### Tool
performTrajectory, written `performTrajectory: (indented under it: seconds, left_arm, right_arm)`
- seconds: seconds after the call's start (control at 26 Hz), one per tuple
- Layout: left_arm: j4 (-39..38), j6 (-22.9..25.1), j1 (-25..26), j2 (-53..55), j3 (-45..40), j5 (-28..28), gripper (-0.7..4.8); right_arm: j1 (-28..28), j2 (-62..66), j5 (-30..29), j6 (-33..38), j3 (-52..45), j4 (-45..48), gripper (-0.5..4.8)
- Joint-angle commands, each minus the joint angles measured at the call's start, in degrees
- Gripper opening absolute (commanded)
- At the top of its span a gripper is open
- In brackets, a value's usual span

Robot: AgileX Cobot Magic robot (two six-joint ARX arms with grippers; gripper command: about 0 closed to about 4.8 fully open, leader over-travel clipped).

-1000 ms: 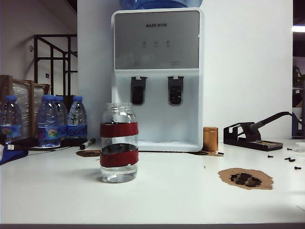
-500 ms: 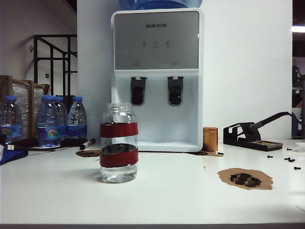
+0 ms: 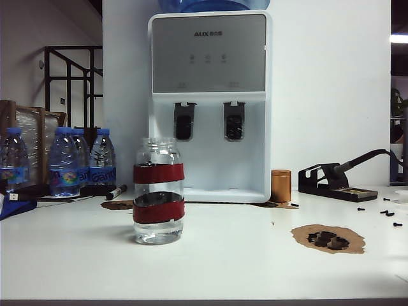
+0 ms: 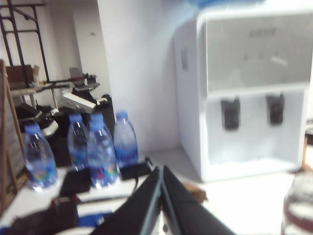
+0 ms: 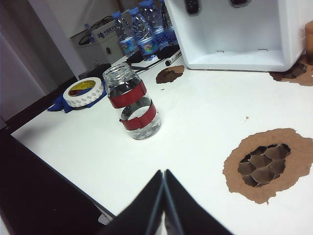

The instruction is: Pick up the water bottle with two loops of red belts, then reach the front water dispenser and gently press the gray-black baffle horizontally to get a little water.

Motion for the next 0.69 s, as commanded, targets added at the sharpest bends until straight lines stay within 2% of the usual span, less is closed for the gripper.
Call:
performTrajectory:
  seconds: [0.04, 0.12, 0.15, 0.27, 0.31, 0.54, 0.69]
  left_arm:
    - [9.8, 0.0, -0.1, -0.1, -6.8, 1.0, -0.05]
    - [5.2, 0.0, -1.1, 0.1, -6.8, 3.1, -0.04]
    - [3.8, 0.0, -1.7, 0.0, -6.8, 3.1, -0.04]
    - [-7.9, 0.1, -6.1, 0.0, -6.8, 2.8, -0.05]
    - [-9.2, 0.1, -6.7, 0.2, -6.8, 2.6, -0.04]
    - [-9.2, 0.1, -7.1, 0.5, -6.8, 0.9, -0.04]
    - [-9.4, 0.1, -7.1, 0.5, -6.8, -2.7, -0.05]
  right_arm:
    - [-0.1, 0.0, -0.1, -0.1, 0.1, 0.5, -0.03]
    - [-0.1, 0.0, -0.1, 0.0, 0.1, 0.5, -0.03]
    - [-0.1, 0.0, -0.1, 0.0, 0.1, 0.5, -0.03]
    - [-0.1, 0.0, -0.1, 0.0, 0.1, 0.5, -0.03]
    - [-0.1, 0.0, -0.1, 0.0, 0.1, 0.5, -0.03]
    - [-0.1, 0.0, -0.2, 0.0, 0.1, 0.5, -0.03]
    - [-0.1, 0.0, -0.2, 0.0, 0.1, 0.5, -0.03]
